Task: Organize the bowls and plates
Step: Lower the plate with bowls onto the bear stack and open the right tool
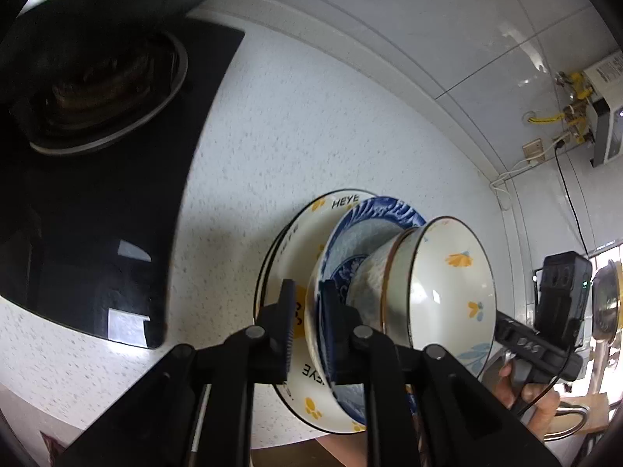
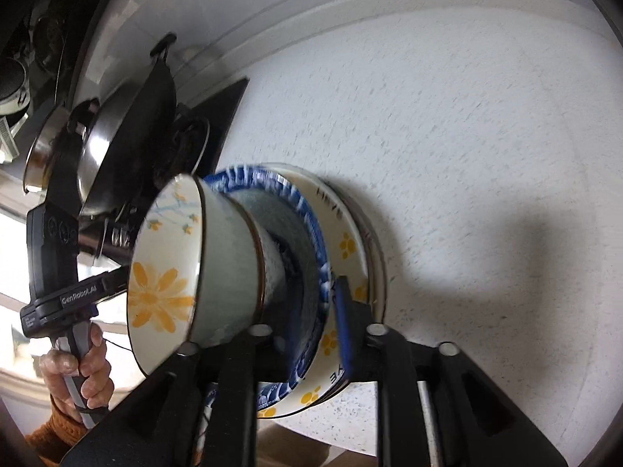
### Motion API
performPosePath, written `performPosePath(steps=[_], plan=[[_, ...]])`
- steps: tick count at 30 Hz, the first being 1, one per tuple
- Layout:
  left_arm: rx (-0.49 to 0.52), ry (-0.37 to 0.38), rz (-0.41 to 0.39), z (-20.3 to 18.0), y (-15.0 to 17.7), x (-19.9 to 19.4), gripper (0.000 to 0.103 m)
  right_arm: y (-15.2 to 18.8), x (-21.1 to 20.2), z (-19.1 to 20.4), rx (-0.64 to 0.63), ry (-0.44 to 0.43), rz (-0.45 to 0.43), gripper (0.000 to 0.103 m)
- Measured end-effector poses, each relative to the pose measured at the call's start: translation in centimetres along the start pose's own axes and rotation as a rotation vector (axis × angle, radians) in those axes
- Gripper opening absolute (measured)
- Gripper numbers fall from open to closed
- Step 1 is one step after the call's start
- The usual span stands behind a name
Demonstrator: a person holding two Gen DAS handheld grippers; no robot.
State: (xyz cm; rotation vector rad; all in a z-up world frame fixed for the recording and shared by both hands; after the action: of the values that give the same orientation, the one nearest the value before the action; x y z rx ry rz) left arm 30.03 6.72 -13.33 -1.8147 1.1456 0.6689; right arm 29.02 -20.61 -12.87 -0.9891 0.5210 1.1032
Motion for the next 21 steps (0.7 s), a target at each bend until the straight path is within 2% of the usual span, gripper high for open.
performPosePath(steps=[1, 2, 4, 5, 6, 7, 8, 9, 10, 12, 16, 21], plan=[[0.029, -0.008, -0.025, -0.2, 0.0, -0.6, 0.013, -0.1, -0.9, 0.0, -0.003, 0.03, -0.03, 0.041], [0.068, -0.023, -0.059, -0.5, 0.0, -1.3, 0.013, 0.0, -1.8, 0.0, -0.011, 0.053, -0.061, 0.043], [0.16, -0.065, -0.155, -1.1, 0.0, -3.3, 0.014, 0.2, -3.5, 0.5, -0.023, 0.074, -0.117, 0.055], [0.212, -0.081, -0.21, -1.5, 0.1, -4.4, 0.019, 0.4, -4.5, 0.9, -0.041, 0.11, -0.15, 0.059], [0.243, -0.085, -0.253, -1.8, 0.1, -5.2, 0.029, 0.7, -5.1, 1.3, -0.061, 0.144, -0.177, 0.068], [0.267, -0.077, -0.305, -2.3, 0.2, -6.3, 0.034, 1.1, -6.0, 1.8, -0.087, 0.189, -0.208, 0.076], [0.284, -0.064, -0.352, -2.5, 0.2, -7.2, 0.043, 1.6, -6.8, 2.5, -0.114, 0.224, -0.239, 0.08], [0.299, -0.052, -0.387, -2.7, 0.4, -8.1, 0.046, 2.0, -7.3, 3.1, -0.129, 0.223, -0.257, 0.092], [0.312, -0.042, -0.408, -2.9, 0.5, -8.7, 0.048, 2.5, -7.9, 3.8, -0.14, 0.221, -0.275, 0.099], [0.329, -0.028, -0.424, -3.6, 0.5, -9.2, 0.052, 3.5, -8.9, 5.4, -0.192, 0.264, -0.309, 0.101], [0.345, -0.008, -0.427, -4.7, 0.7, -10.3, 0.053, 5.2, -10.1, 9.0, -0.312, 0.341, -0.365, 0.102], [0.358, -0.097, -0.474, -5.4, 1.7, -12.2, 0.053, 6.1, -10.7, 12.0, -0.383, 0.367, -0.404, 0.102]])
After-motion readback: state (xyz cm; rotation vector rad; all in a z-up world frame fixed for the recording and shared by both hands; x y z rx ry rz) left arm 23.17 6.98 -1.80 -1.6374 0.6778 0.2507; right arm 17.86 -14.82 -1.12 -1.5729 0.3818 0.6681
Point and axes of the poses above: each gripper's, at about its wrist camera, not at the fingertips, and x roughly the way its jaws point, z to its left, y to its underside, the point moved 3 cm from there along x, roughly the way its jaws point, and after that the axes turned 8 degrees about -z, right-handed, at the moved point
